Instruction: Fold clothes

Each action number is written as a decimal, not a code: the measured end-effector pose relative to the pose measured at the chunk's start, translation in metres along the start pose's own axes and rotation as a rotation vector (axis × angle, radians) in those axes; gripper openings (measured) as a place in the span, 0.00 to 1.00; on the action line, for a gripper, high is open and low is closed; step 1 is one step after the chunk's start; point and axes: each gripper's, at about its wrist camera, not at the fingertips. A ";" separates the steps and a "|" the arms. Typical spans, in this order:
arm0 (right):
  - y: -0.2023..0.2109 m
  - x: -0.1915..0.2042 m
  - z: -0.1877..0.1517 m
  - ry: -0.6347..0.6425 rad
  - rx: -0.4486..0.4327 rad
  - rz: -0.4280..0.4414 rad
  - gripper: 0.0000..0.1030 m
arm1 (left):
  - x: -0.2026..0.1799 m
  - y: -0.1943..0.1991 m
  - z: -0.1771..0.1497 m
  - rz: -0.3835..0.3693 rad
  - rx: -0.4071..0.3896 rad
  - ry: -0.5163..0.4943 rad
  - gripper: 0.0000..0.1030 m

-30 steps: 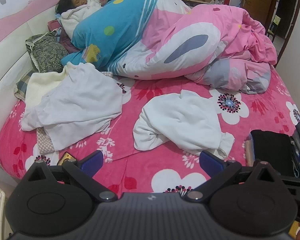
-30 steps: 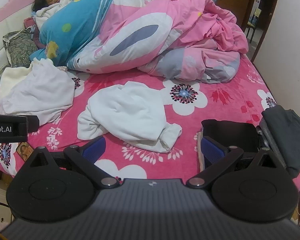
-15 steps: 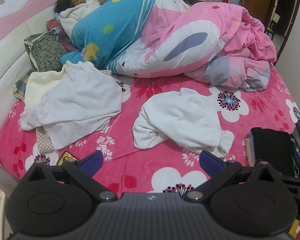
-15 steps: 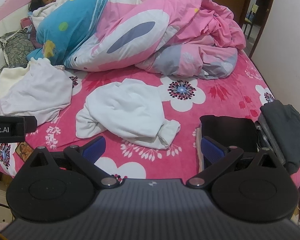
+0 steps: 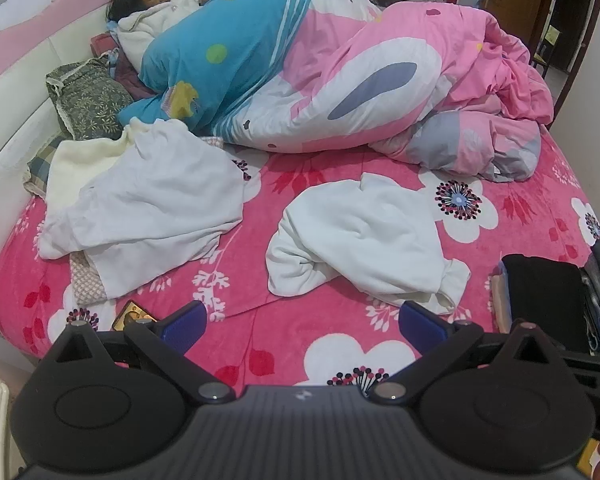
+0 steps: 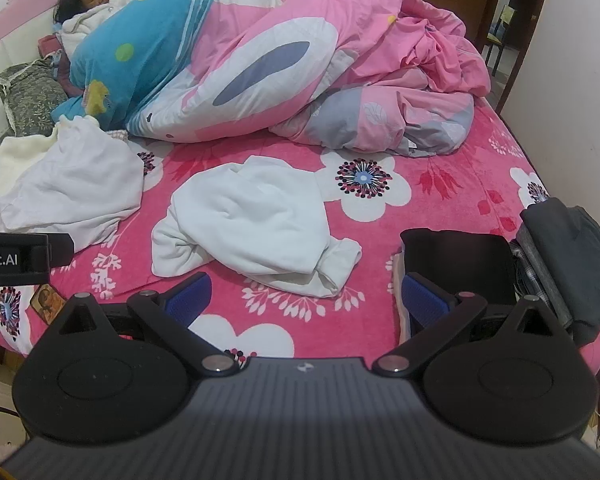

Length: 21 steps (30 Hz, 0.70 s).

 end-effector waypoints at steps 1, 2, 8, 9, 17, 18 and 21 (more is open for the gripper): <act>0.000 0.001 0.000 0.000 0.000 -0.001 0.99 | 0.001 -0.001 0.000 -0.001 0.001 0.000 1.00; -0.001 0.001 0.000 0.000 0.001 -0.003 0.99 | 0.001 -0.001 0.001 -0.002 0.002 0.001 1.00; -0.004 0.006 0.002 -0.002 0.006 -0.012 0.99 | 0.006 -0.006 0.003 -0.014 0.006 0.001 1.00; -0.004 0.007 0.002 -0.001 0.006 -0.014 0.99 | 0.007 -0.007 0.004 -0.015 0.007 0.002 1.00; -0.008 0.015 0.005 -0.002 0.003 -0.030 0.99 | 0.015 -0.015 0.010 -0.030 0.006 0.000 1.00; -0.008 0.016 0.006 -0.003 0.002 -0.032 0.99 | 0.016 -0.016 0.011 -0.032 0.006 -0.001 1.00; -0.010 0.019 0.007 -0.008 0.005 -0.039 0.99 | 0.018 -0.021 0.014 -0.040 0.011 -0.008 1.00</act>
Point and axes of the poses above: each gripper's, at about its wrist camera, not at the fingertips, and y roughly against the way its jaws point, x to its left, z to its top, and after that the axes turned 9 degrees about -y, right-handed
